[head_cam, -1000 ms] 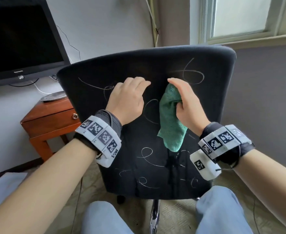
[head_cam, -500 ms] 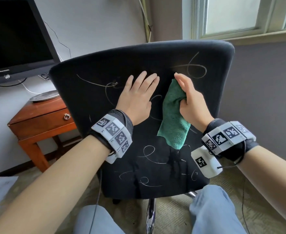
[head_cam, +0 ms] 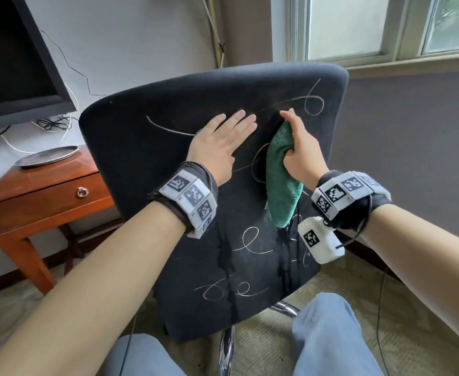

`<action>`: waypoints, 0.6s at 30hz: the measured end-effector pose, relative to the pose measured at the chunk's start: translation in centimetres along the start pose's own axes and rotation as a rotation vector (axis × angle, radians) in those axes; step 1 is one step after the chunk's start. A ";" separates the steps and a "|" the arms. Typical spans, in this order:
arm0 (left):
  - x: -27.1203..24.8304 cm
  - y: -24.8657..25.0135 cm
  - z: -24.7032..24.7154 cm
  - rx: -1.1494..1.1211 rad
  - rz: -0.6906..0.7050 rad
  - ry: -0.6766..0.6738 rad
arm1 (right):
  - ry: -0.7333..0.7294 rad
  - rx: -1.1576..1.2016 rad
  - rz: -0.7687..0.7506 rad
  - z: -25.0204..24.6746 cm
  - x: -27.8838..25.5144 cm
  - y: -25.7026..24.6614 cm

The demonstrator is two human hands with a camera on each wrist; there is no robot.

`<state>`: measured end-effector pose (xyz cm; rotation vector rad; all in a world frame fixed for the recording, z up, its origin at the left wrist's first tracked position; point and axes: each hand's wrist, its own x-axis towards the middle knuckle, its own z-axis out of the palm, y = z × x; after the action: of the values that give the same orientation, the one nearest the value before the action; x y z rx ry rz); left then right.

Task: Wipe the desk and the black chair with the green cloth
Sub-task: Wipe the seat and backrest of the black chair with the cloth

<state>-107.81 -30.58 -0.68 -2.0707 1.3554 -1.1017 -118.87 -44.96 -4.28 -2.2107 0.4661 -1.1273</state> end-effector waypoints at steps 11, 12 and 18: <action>0.5 5.4 -0.5 -0.740 0.202 0.193 | -0.118 0.513 0.203 -2.7 -3.0 1.7; 0.3 6.5 -0.1 -0.926 0.114 0.052 | -0.159 0.557 0.238 -3.2 -3.7 1.7; 0.4 10.8 1.8 -1.809 -0.128 -0.431 | -0.346 0.589 0.313 -5.7 -5.7 3.3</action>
<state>-112.31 -35.67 -9.27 -3.0380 2.2141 1.1519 -126.91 -46.33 -7.28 -1.6896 0.2701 -0.5962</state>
